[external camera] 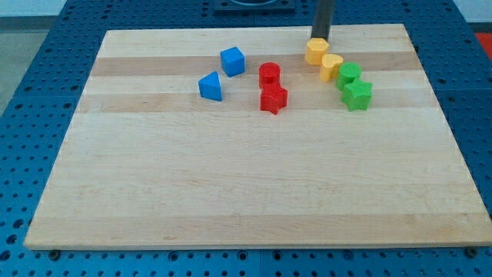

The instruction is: Separate the green star from the blocks

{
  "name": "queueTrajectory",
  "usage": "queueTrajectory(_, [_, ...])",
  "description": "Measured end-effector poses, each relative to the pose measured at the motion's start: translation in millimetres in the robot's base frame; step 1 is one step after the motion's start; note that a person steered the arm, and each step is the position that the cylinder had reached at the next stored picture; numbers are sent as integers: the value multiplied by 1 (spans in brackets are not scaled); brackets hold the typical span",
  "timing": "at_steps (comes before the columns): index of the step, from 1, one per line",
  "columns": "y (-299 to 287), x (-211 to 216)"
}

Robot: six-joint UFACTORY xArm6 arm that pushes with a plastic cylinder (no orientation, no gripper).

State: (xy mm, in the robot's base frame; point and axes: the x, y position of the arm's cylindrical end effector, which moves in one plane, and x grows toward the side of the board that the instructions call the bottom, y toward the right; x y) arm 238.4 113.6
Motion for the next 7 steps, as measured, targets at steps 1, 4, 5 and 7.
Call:
queueTrajectory(1, [6,-1])
queueTrajectory(4, [131,124])
queueTrajectory(5, [117,177])
queueTrajectory(7, [128,158])
